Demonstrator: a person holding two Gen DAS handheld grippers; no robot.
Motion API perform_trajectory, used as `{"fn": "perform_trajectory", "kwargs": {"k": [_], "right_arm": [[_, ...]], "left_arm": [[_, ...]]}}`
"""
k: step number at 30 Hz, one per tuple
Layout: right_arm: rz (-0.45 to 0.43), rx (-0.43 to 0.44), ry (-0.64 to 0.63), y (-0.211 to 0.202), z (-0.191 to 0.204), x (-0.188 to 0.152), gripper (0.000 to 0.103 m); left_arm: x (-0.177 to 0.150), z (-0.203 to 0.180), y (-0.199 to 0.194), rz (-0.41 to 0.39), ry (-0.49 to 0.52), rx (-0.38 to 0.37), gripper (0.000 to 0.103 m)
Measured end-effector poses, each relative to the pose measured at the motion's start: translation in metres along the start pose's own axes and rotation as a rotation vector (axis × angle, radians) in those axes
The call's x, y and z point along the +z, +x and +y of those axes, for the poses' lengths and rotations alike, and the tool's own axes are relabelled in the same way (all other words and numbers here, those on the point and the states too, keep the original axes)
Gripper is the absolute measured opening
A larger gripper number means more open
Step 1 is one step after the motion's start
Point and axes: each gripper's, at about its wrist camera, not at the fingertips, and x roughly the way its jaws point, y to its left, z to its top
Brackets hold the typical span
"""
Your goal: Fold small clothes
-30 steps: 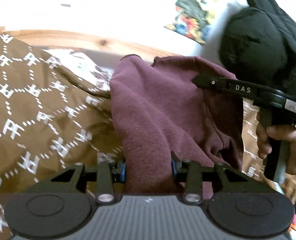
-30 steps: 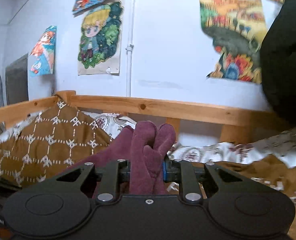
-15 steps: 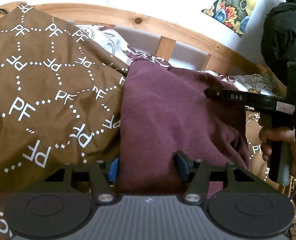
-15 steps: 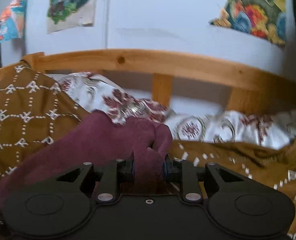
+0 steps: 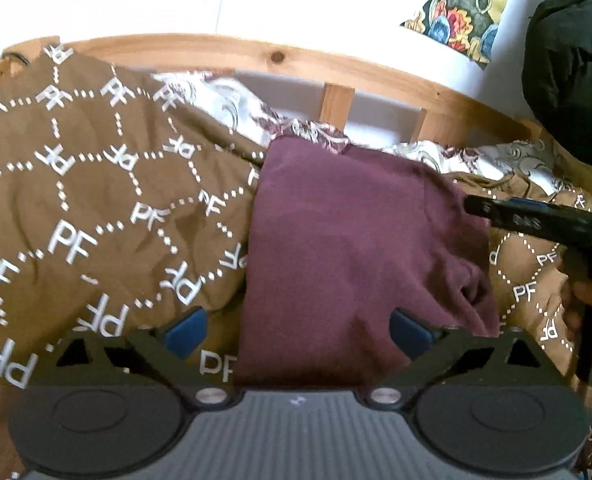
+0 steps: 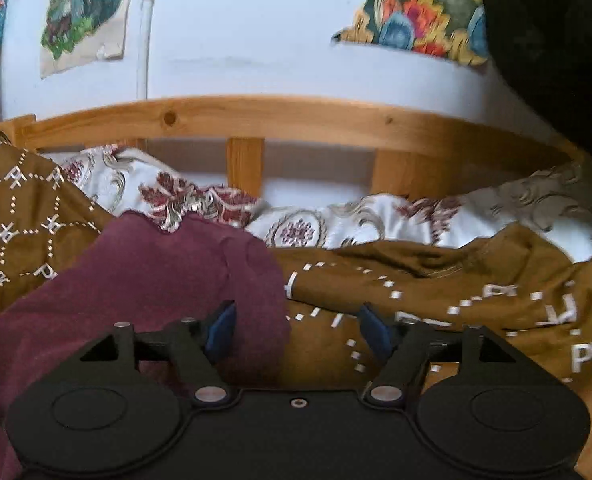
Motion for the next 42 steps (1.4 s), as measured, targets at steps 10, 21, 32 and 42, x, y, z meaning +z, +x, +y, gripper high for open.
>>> {"fn": "perform_trajectory", "kwargs": {"k": [10, 21, 32, 42], "right_arm": [[-0.157, 0.005, 0.056, -0.112, 0.001, 0.001, 0.102], [-0.247, 0.059, 0.118, -0.233, 0.022, -0.014, 0.102], [-0.246, 0.031, 0.151, -0.292, 0.034, -0.056, 0.102], [-0.189, 0.024, 0.133, -0.282, 0.035, -0.094, 0.102]], "left_arm": [[0.009, -0.024, -0.062, -0.108, 0.028, 0.031, 0.102], [-0.006, -0.029, -0.137, -0.193, 0.078, 0.034, 0.102], [-0.049, -0.018, -0.163, -0.163, 0.124, 0.051, 0.102], [-0.071, -0.016, -0.143, -0.14, 0.151, 0.057, 0.102]]}}
